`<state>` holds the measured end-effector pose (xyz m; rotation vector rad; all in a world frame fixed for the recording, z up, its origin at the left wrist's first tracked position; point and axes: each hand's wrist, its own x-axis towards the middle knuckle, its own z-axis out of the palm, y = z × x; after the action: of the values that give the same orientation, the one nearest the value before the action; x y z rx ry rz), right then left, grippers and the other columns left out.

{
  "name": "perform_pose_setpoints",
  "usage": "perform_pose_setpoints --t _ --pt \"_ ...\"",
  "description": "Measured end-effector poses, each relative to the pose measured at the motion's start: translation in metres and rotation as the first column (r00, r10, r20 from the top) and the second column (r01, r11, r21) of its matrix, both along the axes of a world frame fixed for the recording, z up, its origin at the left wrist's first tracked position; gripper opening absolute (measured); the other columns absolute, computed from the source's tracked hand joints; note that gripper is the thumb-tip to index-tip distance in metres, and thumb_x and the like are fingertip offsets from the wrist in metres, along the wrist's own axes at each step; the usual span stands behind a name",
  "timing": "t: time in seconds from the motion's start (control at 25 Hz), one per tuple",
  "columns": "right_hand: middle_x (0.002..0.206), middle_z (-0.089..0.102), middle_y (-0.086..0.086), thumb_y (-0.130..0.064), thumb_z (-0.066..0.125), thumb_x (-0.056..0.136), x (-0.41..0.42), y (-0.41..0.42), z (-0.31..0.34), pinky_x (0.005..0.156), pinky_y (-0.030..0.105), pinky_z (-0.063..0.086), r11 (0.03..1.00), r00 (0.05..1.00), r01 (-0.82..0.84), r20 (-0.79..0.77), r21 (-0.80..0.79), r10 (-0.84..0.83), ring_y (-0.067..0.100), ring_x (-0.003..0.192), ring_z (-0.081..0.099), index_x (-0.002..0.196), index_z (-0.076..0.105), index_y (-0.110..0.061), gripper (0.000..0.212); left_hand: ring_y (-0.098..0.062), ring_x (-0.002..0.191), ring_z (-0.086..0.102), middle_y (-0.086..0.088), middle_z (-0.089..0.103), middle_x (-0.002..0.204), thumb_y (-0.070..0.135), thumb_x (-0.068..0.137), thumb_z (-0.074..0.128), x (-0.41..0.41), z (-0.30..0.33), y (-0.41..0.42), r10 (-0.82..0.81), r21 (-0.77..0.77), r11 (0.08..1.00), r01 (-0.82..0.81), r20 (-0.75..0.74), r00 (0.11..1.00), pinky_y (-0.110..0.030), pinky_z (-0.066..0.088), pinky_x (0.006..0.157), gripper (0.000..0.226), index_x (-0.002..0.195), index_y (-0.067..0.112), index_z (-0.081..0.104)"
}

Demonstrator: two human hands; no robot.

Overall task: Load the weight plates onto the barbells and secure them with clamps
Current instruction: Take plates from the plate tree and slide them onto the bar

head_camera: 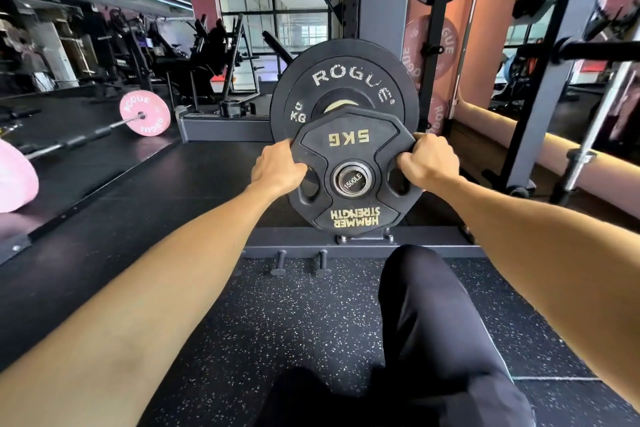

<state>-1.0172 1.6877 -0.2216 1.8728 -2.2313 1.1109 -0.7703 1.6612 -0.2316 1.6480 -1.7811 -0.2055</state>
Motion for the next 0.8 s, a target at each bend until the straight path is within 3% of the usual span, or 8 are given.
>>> perform_pose_setpoints --t 0.2,0.6,0.8 --pt "0.083 0.054 0.012 -0.02 0.055 0.08 0.004 0.018 0.005 0.07 0.033 0.042 0.999 0.998 0.041 -0.042 0.011 -0.04 0.034 0.076 0.052 0.082 0.058 -0.008 0.012 -0.035 0.092 0.062 -0.009 0.065 0.098 0.014 0.08 0.055 0.003 0.007 0.016 -0.017 -0.018 1.0 0.019 0.084 0.996 -0.043 0.055 0.08 0.019 0.099 0.016 0.059" --pt "0.073 0.055 0.01 -0.023 0.061 0.075 -0.005 0.019 0.005 0.065 0.032 0.043 0.998 0.992 -0.031 -0.124 0.051 0.037 0.035 0.07 0.054 0.07 0.058 -0.009 0.015 -0.033 0.08 0.061 -0.004 0.059 0.08 0.012 0.078 0.057 0.008 0.012 0.022 -0.046 0.027 0.999 0.043 0.135 0.99 -0.035 0.048 0.068 0.01 0.073 0.019 0.051" --pt "0.077 0.059 0.013 -0.023 0.064 0.073 -0.003 0.024 0.009 0.067 0.033 0.047 0.997 0.991 -0.063 -0.116 0.049 0.068 0.036 0.073 0.058 0.075 0.064 -0.005 0.018 -0.028 0.07 0.061 -0.004 0.061 0.077 0.012 0.078 0.058 0.015 0.021 0.035 -0.039 0.031 0.999 0.035 0.149 0.988 -0.034 0.051 0.064 0.005 0.076 0.015 0.055"
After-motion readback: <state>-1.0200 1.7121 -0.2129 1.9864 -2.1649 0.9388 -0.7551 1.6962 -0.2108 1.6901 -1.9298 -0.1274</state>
